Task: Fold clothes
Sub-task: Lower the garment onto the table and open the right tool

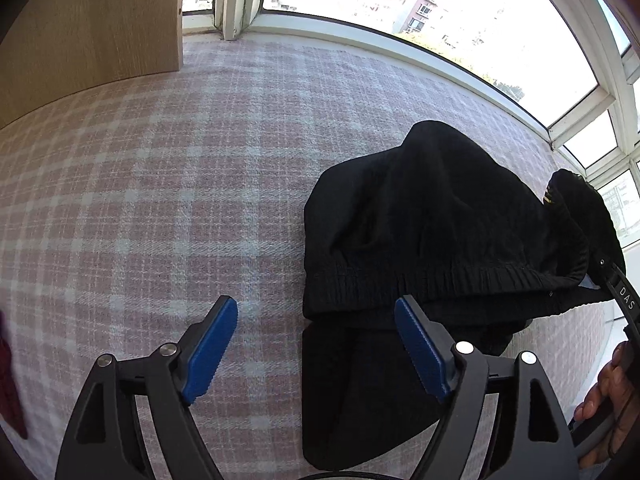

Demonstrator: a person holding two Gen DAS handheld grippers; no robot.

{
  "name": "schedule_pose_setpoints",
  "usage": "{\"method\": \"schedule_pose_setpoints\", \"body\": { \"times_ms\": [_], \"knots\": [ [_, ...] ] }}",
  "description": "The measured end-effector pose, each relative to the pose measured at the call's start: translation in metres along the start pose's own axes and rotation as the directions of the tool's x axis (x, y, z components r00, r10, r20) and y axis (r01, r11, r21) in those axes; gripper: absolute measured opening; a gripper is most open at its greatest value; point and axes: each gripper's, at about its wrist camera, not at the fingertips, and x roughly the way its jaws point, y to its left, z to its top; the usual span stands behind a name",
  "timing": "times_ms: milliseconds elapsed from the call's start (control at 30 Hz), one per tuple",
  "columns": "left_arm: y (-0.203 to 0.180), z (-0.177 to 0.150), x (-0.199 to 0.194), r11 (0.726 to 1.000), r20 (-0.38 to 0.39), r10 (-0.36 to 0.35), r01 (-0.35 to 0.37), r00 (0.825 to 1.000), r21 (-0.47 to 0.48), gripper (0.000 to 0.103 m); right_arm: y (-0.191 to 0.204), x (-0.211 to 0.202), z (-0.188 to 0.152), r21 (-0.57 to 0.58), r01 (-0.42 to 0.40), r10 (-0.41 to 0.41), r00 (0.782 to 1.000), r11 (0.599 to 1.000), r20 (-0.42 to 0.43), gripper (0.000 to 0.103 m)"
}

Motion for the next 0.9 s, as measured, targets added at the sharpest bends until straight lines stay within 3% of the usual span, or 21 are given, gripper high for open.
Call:
{"method": "schedule_pose_setpoints", "body": {
  "times_ms": [267,467,567,633,667,900],
  "knots": [
    [-0.022,-0.028,0.001,0.998,-0.008,-0.009,0.010,1.000,0.065,0.080,-0.065,0.000,-0.104,0.129,0.091,-0.075,0.989,0.987,-0.125,0.007],
    [-0.033,-0.038,0.001,0.993,-0.029,-0.015,0.018,0.999,0.115,0.080,-0.089,-0.017,-0.140,0.195,0.137,-0.107,0.982,0.971,-0.156,0.009],
    [-0.035,-0.043,0.003,0.992,-0.035,-0.019,0.023,0.999,0.124,0.080,-0.095,-0.026,-0.143,0.202,0.156,-0.128,0.981,0.967,-0.146,0.023],
    [-0.037,-0.043,0.003,0.991,-0.035,-0.021,0.026,0.999,0.133,0.080,-0.104,-0.027,-0.149,0.228,0.159,-0.125,0.980,0.961,-0.154,0.049],
    [-0.039,-0.043,0.003,0.990,-0.033,-0.023,0.028,0.999,0.137,0.080,-0.109,-0.027,-0.153,0.242,0.160,-0.123,0.979,0.957,-0.160,0.053],
    [-0.043,-0.044,0.010,0.987,-0.055,-0.039,0.047,0.998,0.154,0.080,-0.137,-0.033,-0.179,0.341,0.166,-0.111,0.978,0.925,-0.176,0.055]
  ]
}}
